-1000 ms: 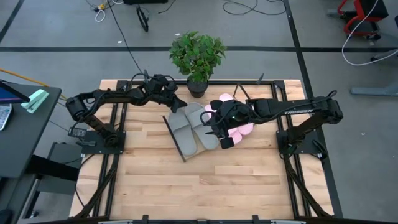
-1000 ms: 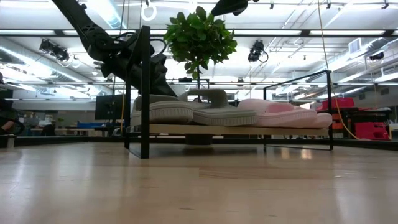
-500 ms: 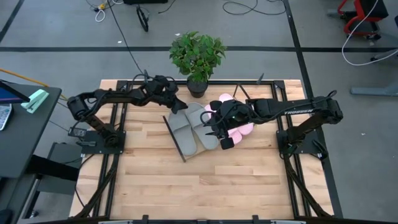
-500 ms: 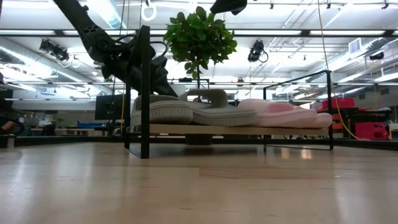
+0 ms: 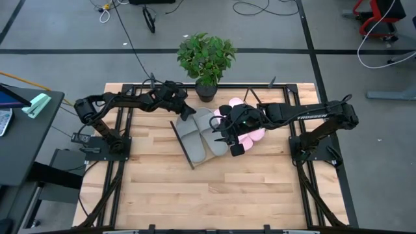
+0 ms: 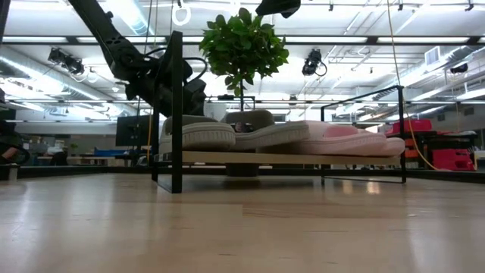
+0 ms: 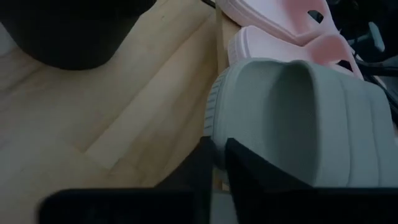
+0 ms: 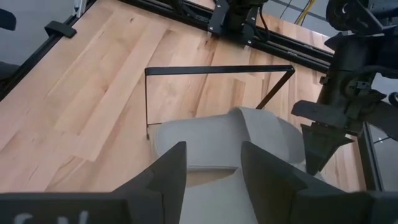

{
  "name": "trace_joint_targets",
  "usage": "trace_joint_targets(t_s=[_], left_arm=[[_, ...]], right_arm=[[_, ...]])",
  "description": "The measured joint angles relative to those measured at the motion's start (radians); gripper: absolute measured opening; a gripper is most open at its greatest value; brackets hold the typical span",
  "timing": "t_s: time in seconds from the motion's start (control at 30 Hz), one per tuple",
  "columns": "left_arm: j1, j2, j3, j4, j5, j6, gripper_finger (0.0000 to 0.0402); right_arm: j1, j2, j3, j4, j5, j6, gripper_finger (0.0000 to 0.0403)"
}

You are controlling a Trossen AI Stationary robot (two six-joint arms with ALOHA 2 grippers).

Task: Pick and place slides into the shelf
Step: Put the gray slipper on the shelf

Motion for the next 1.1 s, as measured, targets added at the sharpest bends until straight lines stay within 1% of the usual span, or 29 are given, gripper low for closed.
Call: trace_joint_targets(t_s=[0.07, 0.1, 0.27, 0.37, 0.47, 0.6, 0.83, 0.97, 1.1], left_arm=[[0.0, 0.0, 0.0, 0.0, -0.001, 0.015, 0.0018], [0.0, 0.0, 0.0, 0.0, -0.001, 0.016, 0.0013], [0.01, 0.0, 0.0, -0.038, 0.004, 0.026, 0.0026], [0.014, 0.0, 0.002, -0.08, 0.011, 0.05, 0.0014], [0.015, 0.0, 0.002, -0.085, 0.023, 0.062, 0.0009], [0.015, 0.0, 0.001, -0.083, 0.025, 0.062, 0.0022], [0.015, 0.0, 0.0, -0.081, 0.027, 0.064, 0.0034], [0.016, -0.011, -0.001, -0.076, 0.059, 0.051, 0.0063], [0.018, -0.044, -0.002, -0.08, 0.079, 0.044, 0.0111]], right_arm=[[0.0, 0.0, 0.0, 0.0, 0.0, 0.0, 0.0158], [0.0, 0.0, 0.0, 0.0, 0.0, 0.0, 0.0158], [0.0, 0.0, 0.0, 0.0, 0.0, 0.0, 0.0158], [0.0, 0.0, 0.0, 0.0, 0.0, -0.001, 0.0158], [0.0, 0.0, 0.0, 0.0, 0.0, -0.001, 0.0158], [0.0, 0.0, 0.0, 0.0, 0.0, -0.002, 0.0158], [0.0, 0.0, 0.0, -0.002, 0.0, -0.003, 0.0158], [0.0, 0.0, 0.0, -0.02, -0.016, -0.009, 0.0158], [0.0, 0.0, 0.0, -0.031, -0.018, -0.009, 0.0158]])
